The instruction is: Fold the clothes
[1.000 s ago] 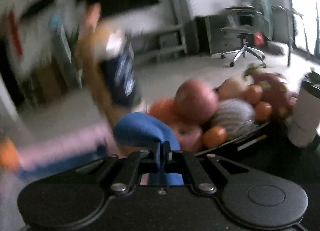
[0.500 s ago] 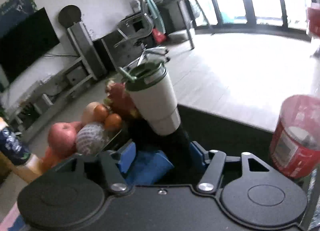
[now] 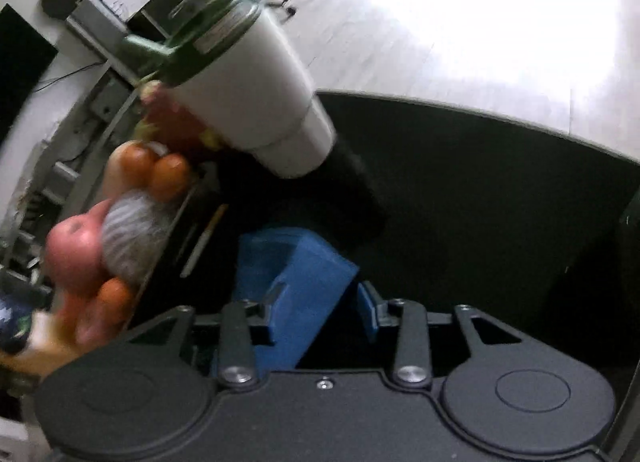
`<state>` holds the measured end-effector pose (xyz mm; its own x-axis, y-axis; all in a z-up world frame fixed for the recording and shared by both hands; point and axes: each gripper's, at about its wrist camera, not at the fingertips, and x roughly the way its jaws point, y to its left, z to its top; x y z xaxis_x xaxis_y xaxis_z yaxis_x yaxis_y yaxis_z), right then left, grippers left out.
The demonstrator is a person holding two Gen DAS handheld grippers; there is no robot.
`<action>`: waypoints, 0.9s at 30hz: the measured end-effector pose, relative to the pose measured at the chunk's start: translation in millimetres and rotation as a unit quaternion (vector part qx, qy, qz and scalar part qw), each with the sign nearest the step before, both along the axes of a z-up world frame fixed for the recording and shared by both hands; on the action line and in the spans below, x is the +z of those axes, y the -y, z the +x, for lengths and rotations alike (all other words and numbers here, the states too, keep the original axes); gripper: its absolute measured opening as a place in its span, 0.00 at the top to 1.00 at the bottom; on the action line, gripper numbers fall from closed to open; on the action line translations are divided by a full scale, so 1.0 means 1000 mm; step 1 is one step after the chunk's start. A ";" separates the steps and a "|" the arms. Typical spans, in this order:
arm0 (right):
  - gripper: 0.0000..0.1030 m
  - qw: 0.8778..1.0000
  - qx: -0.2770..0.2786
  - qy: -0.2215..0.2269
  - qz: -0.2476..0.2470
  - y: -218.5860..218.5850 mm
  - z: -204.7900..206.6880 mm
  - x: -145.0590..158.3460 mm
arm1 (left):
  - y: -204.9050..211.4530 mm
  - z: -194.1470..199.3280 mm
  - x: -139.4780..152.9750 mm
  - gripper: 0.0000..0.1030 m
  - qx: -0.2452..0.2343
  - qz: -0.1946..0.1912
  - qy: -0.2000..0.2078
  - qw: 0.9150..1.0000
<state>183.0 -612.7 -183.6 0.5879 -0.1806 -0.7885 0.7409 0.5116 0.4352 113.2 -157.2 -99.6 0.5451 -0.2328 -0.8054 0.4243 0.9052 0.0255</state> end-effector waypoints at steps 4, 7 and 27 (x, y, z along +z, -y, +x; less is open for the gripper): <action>0.90 1.000 0.014 -0.014 -0.013 0.001 0.005 -0.014 | 0.002 -0.001 -0.002 0.61 -0.001 0.000 -0.003 1.000; 1.00 0.999 0.023 -0.027 -0.035 -0.001 0.007 -0.020 | 0.003 -0.003 0.000 0.61 -0.007 -0.001 -0.001 1.000; 0.69 1.000 -0.007 -0.008 -0.029 0.019 -0.003 -0.016 | 0.010 -0.008 -0.007 0.61 -0.024 -0.006 -0.023 0.999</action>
<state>179.8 -631.5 -199.9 0.5721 -0.2352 -0.7857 0.7550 0.5252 0.3926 105.2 -166.9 -106.7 0.4949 -0.2672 -0.8269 0.4672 0.8841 -0.0060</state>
